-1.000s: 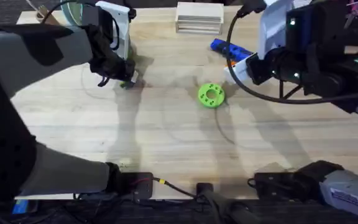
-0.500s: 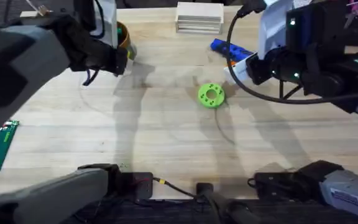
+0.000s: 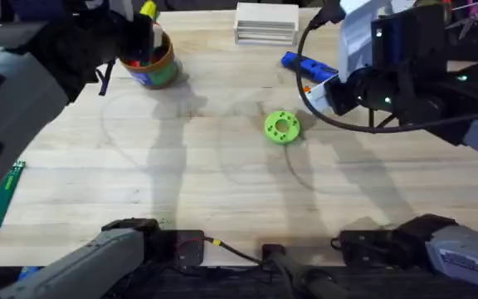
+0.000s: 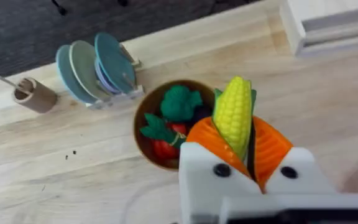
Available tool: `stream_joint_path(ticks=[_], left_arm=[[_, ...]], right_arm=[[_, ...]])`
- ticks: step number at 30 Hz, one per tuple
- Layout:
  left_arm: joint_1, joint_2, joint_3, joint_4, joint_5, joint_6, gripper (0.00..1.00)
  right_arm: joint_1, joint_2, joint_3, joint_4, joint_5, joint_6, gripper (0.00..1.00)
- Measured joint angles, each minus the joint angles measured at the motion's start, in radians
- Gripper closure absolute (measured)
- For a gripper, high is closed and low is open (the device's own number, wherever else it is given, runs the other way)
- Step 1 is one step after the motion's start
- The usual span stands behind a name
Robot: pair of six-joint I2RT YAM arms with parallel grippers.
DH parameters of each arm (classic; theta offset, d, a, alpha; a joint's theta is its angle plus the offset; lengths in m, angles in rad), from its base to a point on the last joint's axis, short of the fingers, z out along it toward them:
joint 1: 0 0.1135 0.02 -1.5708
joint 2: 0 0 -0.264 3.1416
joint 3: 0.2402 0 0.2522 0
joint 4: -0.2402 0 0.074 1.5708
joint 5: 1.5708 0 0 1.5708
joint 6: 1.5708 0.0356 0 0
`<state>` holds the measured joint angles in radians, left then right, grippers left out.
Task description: Pick up the gripper from the table and insert it into the empty holder that is missing its gripper. Then pick up a screw, insert it into the mounting hole, and use the screwdriver to tighten it. Finally, clean up the table by picking up the vegetable and placing it into the bucket.
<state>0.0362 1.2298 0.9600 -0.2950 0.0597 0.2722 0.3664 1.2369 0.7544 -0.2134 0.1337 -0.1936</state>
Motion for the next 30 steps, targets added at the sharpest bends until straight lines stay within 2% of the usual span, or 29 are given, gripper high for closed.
stream_joint_path(ticks=[11,21,22,23,27,28,30], left_arm=[[0.059,0.185,0.000,0.132,-0.001,-0.020,0.970],[0.062,0.263,0.000,0.165,-0.001,-0.031,0.968],[0.062,0.263,0.000,0.166,-0.001,-0.031,0.942],[0.062,0.263,0.000,0.167,-0.001,-0.032,0.815],[0.062,0.263,0.000,0.168,-0.001,-0.034,0.187],[0.062,0.263,0.000,0.168,-0.001,-0.037,0.061],[0.062,0.263,0.000,0.168,-0.001,-0.040,0.012]], right_arm=[[0.000,0.000,0.000,0.000,0.000,0.000,0.007],[0.000,0.000,0.000,0.000,0.000,0.000,0.008],[0.000,0.000,0.000,0.000,0.000,0.000,0.009],[0.000,0.000,0.000,0.000,0.000,0.000,0.009],[0.000,0.000,0.000,0.000,0.000,0.000,0.009],[0.000,0.000,0.000,0.000,0.000,0.000,0.009],[0.000,0.000,0.000,0.000,0.000,0.000,0.009]])
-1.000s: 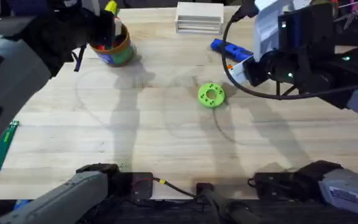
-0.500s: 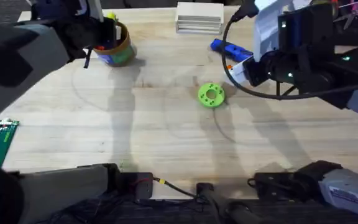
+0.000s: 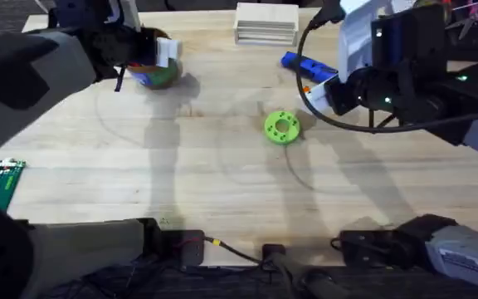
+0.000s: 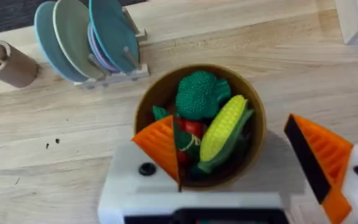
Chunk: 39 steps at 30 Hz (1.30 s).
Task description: Pick up the gripper from the table and insert it into the empty holder that is missing its gripper. Then pick up a screw, insert it into the mounting hole, and use the screwdriver to tighten it. Finally, clean up the table by picking up the vegetable and placing it into the bucket.
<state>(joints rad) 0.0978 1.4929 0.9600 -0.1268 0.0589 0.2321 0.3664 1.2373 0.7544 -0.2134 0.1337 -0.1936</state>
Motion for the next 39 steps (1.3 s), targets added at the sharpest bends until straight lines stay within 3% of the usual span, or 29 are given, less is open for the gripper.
stream_joint_path(ticks=[8,14,18,23,26,30,31,32,33,37,39], left_arm=[[0.000,-0.029,0.000,-0.040,0.000,0.000,0.008],[-0.017,-0.192,0.000,-0.136,0.017,0.000,0.008],[-0.073,-0.305,0.000,-0.241,0.032,0.005,0.006],[-0.183,-0.411,0.000,-0.391,0.043,0.035,0.044],[-0.258,-0.469,0.000,-0.464,0.049,0.046,0.225],[-0.348,-0.543,0.000,-0.534,0.053,0.053,0.829],[-0.365,-0.558,0.000,-0.546,0.053,0.059,0.926],[-0.380,-0.573,0.000,-0.555,0.053,0.060,0.951],[-0.392,-0.585,0.000,-0.561,0.054,0.064,0.896],[-0.416,-0.619,0.000,-0.573,0.054,0.064,0.264],[-0.416,-0.625,0.000,-0.573,0.053,0.061,0.037]], right_arm=[[0.000,0.000,0.000,0.000,0.000,0.000,0.007],[0.000,-0.069,0.000,-0.003,0.000,0.000,0.008],[0.000,-0.182,0.000,-0.002,0.000,0.000,0.008],[0.000,-0.321,0.000,-0.010,0.000,0.000,0.007],[0.000,-0.389,0.000,-0.046,0.000,0.000,0.007],[0.000,-0.474,0.000,-0.113,0.000,0.000,0.009],[0.000,-0.495,0.000,-0.128,0.000,0.000,0.009],[0.000,-0.515,0.000,-0.141,0.000,0.000,0.009],[0.000,-0.533,0.000,-0.155,0.000,0.000,0.009],[0.000,-0.580,0.000,-0.215,0.000,0.000,0.008],[0.000,-0.583,0.000,-0.238,0.000,0.000,0.009]])
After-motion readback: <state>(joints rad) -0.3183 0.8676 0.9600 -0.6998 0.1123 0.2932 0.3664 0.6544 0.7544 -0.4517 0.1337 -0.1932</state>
